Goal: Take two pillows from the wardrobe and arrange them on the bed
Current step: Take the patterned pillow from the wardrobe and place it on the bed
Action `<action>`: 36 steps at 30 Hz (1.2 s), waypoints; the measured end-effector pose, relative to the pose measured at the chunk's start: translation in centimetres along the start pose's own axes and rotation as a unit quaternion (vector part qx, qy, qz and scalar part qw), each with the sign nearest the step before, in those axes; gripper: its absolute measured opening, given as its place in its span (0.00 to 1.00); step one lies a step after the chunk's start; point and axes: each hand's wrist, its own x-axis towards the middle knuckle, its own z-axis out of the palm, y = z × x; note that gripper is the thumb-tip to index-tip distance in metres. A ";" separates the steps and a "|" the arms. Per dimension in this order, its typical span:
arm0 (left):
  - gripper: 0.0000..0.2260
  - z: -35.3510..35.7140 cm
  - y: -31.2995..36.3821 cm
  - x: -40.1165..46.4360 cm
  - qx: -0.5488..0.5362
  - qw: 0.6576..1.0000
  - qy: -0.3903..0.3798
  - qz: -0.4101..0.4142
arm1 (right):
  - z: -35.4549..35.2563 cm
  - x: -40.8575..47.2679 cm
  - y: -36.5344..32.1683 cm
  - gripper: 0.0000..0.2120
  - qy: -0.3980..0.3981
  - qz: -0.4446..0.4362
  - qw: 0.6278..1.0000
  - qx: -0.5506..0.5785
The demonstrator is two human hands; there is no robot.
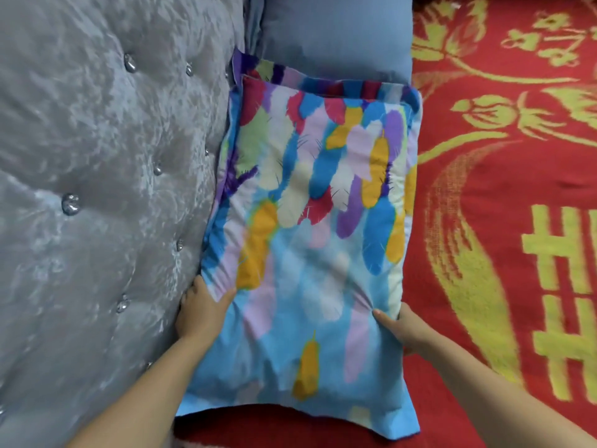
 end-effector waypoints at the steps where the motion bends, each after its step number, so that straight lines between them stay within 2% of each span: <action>1: 0.31 0.3 0.3 0.3 0.016 1.000 -0.018 -0.009 | 0.4 0.0 0.1 0.29 0.023 -0.009 1.000 -0.010; 3: 0.32 0.3 1.2 1.3 0.048 0.996 -0.064 -0.035 | 0.5 -0.2 -0.3 0.31 0.060 -0.016 0.998 -0.032; 7: 0.32 -0.9 1.4 2.4 0.089 0.978 -0.176 -0.069 | -0.4 -1.5 -1.0 0.26 0.109 -0.041 0.991 -0.065; 10: 0.27 -0.5 0.9 0.4 0.018 0.970 -0.222 -0.099 | -2.4 -2.7 -1.6 0.25 0.135 -0.050 0.987 -0.073; 12: 0.24 0.1 0.6 -0.9 -0.035 0.971 -0.206 -0.119 | -3.5 -3.0 -1.7 0.28 0.097 -0.056 0.990 -0.081; 14: 0.22 0.9 -0.1 -1.0 -0.041 0.975 -0.189 -0.108 | -3.8 -2.7 -1.7 0.31 0.067 -0.056 0.993 -0.083; 18: 0.16 1.7 -0.6 0.4 -0.046 0.984 -0.161 -0.056 | -2.6 -1.7 -1.3 0.24 0.121 -0.080 0.987 -0.065; 22: 0.18 1.3 0.0 1.5 0.005 0.986 -0.157 -0.056 | -2.1 -1.1 -1.2 0.18 0.132 -0.076 0.987 -0.050; 25: 0.20 1.1 0.7 1.1 0.071 0.980 -0.179 -0.055 | -2.6 -1.1 -1.6 0.21 0.104 -0.053 0.988 -0.105; 27: 0.21 0.1 2.0 0.3 0.104 0.980 -0.161 -0.058 | -3.2 -1.9 -2.7 0.25 0.097 -0.024 0.982 -0.158; 29: 0.22 -1.7 4.3 -0.7 0.126 0.984 -0.127 -0.008 | -4.0 -3.4 -4.9 0.30 0.133 -0.025 0.969 -0.208; 33: 0.23 -7.5 10.7 -2.8 0.114 0.977 -0.053 0.173 | -6.2 -7.9 -11.7 0.30 0.252 -0.191 0.903 -0.290; 36: 0.25 -11.9 15.3 -4.7 0.079 0.964 0.017 0.254 | -8.9 -11.5 -16.4 0.30 0.302 -0.278 0.847 -0.339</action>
